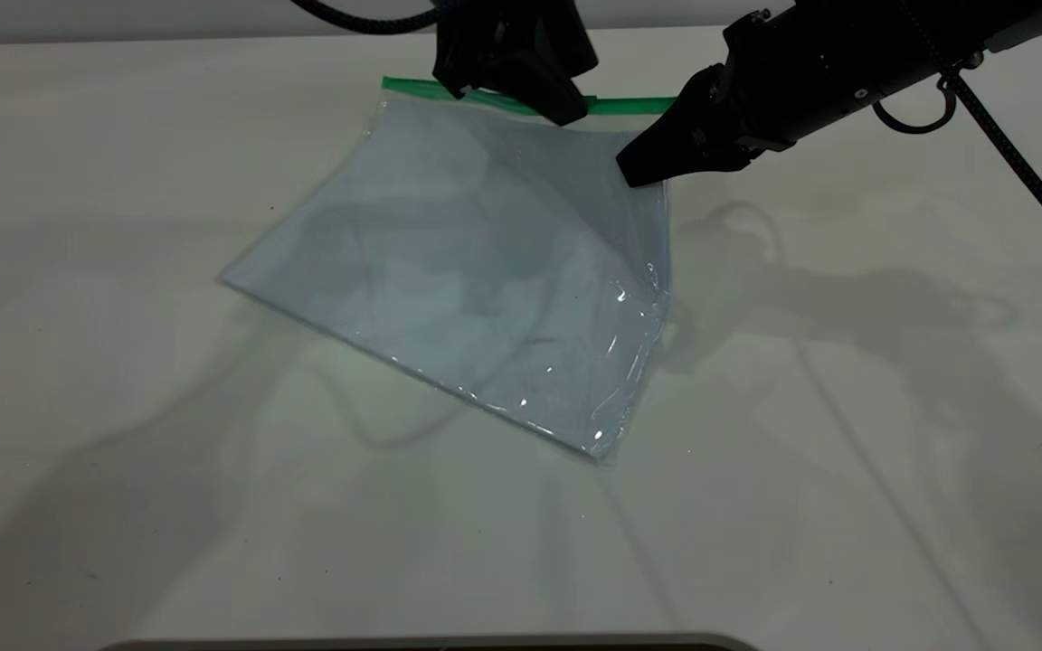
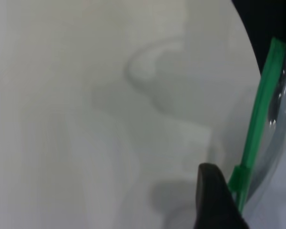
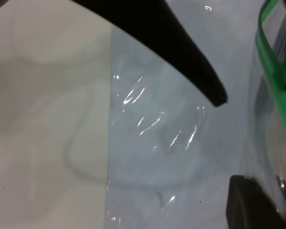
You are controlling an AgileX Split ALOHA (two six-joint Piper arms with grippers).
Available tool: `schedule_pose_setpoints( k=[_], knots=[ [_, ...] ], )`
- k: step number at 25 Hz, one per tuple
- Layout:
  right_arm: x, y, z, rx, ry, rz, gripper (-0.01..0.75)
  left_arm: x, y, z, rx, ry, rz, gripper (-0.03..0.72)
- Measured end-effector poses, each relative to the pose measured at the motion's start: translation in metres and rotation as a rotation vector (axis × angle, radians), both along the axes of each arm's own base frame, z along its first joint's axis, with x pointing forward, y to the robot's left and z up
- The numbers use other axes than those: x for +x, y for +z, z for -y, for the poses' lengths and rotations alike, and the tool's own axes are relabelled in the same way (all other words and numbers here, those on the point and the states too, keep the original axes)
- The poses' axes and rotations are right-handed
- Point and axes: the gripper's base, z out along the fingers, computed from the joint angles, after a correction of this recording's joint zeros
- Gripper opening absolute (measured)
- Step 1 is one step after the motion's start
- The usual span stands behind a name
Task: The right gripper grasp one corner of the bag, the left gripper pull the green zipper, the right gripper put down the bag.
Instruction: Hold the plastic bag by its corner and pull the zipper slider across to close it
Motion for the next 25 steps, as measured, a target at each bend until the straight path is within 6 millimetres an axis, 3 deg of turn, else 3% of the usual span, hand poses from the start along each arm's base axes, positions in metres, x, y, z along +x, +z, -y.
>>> schedule_pose_setpoints(
  k=[4, 8, 20, 25],
  knots=[
    [0.0, 0.0, 0.0, 0.001, 0.001, 0.0, 0.034, 0.0, -0.001, 0.001, -0.006, -0.005, 0.0, 0.455],
    [0.0, 0.0, 0.0, 0.002, 0.002, -0.001, 0.034, 0.0, -0.015, 0.001, 0.002, -0.003, -0.022, 0.409],
    [0.0, 0.0, 0.0, 0.006, 0.001, -0.007, 0.034, 0.001, -0.016, 0.006, -0.07, -0.005, -0.013, 0.185],
    [0.0, 0.0, 0.0, 0.009, -0.006, -0.013, 0.034, 0.001, -0.017, 0.005, -0.051, -0.016, -0.006, 0.126]
  ],
)
